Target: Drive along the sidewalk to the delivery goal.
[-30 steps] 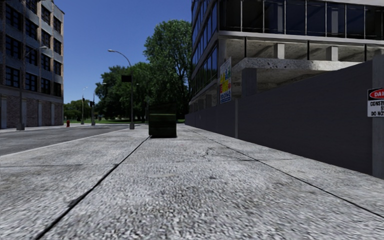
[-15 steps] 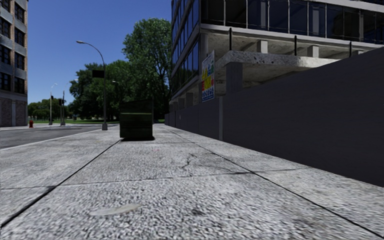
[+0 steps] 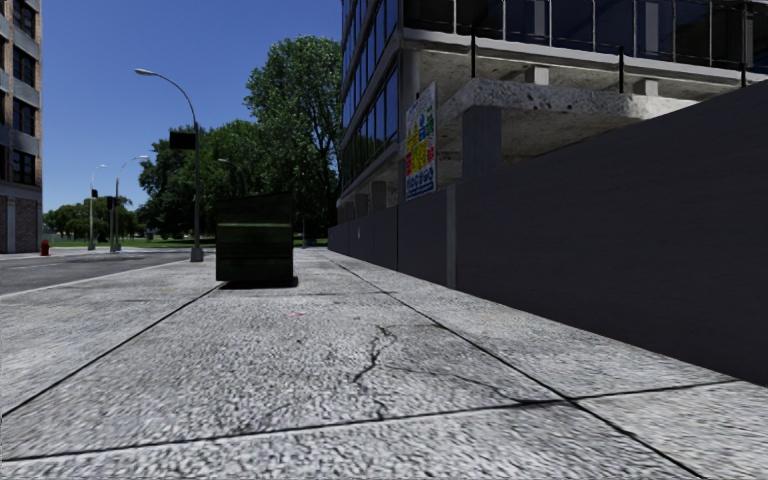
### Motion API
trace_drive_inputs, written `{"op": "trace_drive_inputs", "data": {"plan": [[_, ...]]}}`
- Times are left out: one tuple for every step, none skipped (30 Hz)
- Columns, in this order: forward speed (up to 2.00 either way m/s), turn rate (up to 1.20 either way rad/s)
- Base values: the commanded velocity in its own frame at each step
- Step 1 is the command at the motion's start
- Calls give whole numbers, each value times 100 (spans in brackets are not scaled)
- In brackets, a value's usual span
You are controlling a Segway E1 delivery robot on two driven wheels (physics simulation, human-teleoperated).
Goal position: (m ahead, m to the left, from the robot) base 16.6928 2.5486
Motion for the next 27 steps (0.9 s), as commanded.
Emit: {"op": "trace_drive_inputs", "data": {"plan": [[200, 0], [200, 0], [200, 0], [200, 0], [200, 0], [200, 0], [200, 0], [200, 0], [200, 0], [200, 0], [200, 0], [200, 0], [200, 0], [200, 0], [200, 0], [200, 0], [200, 0], [200, 0], [200, 0], [200, 0], [200, 0], [200, 0], [200, 0], [200, 10], [200, 20], [200, 24], [200, 24]]}}
